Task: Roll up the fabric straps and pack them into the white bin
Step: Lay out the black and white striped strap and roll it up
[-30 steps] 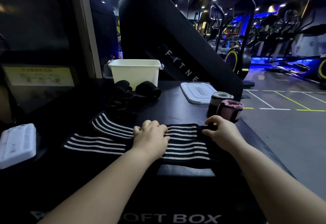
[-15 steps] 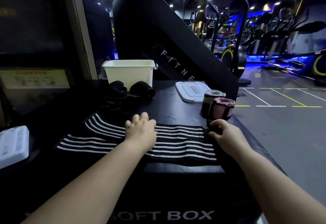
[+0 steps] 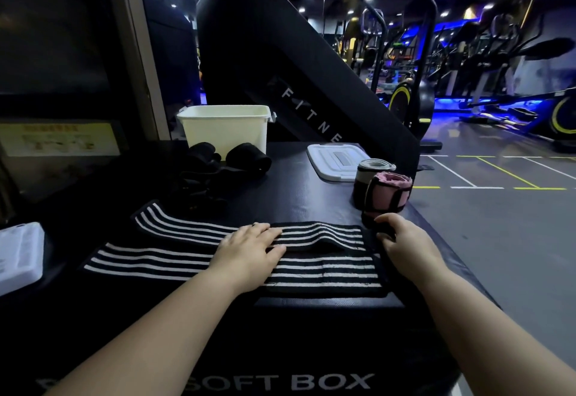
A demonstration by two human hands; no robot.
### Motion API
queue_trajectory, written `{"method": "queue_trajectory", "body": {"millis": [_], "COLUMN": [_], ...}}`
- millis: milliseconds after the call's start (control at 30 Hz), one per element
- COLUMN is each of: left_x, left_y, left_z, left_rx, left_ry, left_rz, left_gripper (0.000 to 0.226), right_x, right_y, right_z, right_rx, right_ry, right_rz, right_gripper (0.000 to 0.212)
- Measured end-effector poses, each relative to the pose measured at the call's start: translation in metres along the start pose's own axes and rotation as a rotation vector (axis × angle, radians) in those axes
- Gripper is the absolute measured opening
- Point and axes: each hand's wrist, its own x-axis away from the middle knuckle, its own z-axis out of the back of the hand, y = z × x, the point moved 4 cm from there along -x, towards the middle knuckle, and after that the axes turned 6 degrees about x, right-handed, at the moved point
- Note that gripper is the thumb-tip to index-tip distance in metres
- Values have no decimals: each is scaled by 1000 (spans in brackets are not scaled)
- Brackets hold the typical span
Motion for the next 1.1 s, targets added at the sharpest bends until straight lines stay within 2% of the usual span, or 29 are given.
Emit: {"method": "queue_trajectory", "body": {"millis": [300, 367, 467, 567, 733, 933, 1100], "left_x": [12, 7, 1, -5, -18, -18, -18], "left_y": [3, 15, 49, 85, 91, 93, 93], "left_z": [5, 8, 6, -6, -33, -37, -35], "left_rx": [-84, -122, -4, 110, -1, -45, -43], "left_ry": [107, 175, 220, 120, -88, -78, -74], "left_rz": [87, 28, -153, -290, -252, -257, -255], "left_gripper": [46, 40, 40, 48, 55, 56, 55], "right_x": [-5, -6, -7, -5, -3, -3, -7], "right_y": [-9, -10, -12, -12, -12, -10, -8], "right_z": [-2, -4, -5, -5, -5, -4, -1], "right_rx": [2, 32, 68, 61, 49, 86, 184], "right_ry": [-72, -83, -80, -52, -24, -37, -85], "right_rz": [59, 61, 61, 50, 26, -16, -46], "right_gripper": [31, 29, 25, 17, 20, 29, 26]}}
